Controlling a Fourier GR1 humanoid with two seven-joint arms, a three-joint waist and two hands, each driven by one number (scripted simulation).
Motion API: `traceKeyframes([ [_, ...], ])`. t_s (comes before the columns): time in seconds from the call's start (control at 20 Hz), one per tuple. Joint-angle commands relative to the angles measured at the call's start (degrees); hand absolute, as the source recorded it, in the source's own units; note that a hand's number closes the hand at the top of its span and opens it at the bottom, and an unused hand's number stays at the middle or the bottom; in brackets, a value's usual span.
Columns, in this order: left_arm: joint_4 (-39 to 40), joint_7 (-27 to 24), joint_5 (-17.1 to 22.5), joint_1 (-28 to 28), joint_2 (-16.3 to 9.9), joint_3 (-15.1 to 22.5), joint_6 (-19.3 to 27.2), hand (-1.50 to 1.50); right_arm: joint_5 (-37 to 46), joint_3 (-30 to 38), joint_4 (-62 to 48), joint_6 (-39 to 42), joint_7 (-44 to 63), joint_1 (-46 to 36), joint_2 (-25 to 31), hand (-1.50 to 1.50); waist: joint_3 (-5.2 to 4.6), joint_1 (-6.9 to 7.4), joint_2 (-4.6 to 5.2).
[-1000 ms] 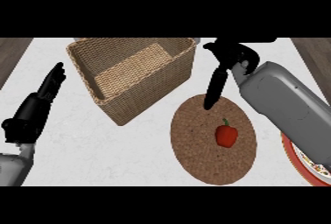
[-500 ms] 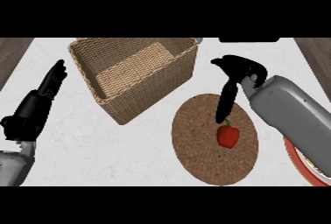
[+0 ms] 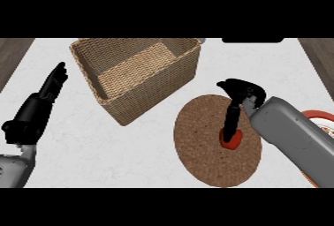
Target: Pick the bell pepper from the placemat and place it in the basket
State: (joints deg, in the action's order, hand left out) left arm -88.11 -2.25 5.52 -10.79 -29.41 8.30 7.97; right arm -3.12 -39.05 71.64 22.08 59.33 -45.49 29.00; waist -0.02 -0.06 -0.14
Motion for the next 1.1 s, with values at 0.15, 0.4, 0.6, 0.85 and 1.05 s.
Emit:
traceKeyframes([
  [0.15,-1.37,1.16,-1.05,0.32,0.52,-1.70,-1.18,0.00,5.78,-1.35,3.28,-0.63,2.71,9.15,0.83,-1.50,0.03,-0.11,-0.06],
  [0.4,2.51,-1.72,-3.30,-0.54,2.99,-2.63,-2.60,0.00,9.96,2.84,1.91,1.55,0.68,9.27,0.11,-1.50,0.01,-0.01,0.09],
  [0.6,1.01,0.25,-3.25,-0.92,3.57,-4.10,-4.65,0.00,15.04,3.50,3.90,0.85,0.80,10.94,-3.54,-1.50,0.01,0.10,0.09],
  [0.85,-2.04,1.98,-4.45,0.90,4.76,-5.23,-5.52,0.00,19.16,7.20,2.87,2.17,-1.64,12.59,-4.82,-1.50,0.02,0.22,0.05],
  [1.05,-2.04,3.30,-4.65,-0.50,4.50,-6.80,-7.34,0.00,20.62,9.54,4.04,2.52,-0.61,14.84,-5.94,-1.50,0.02,0.12,0.04],
])
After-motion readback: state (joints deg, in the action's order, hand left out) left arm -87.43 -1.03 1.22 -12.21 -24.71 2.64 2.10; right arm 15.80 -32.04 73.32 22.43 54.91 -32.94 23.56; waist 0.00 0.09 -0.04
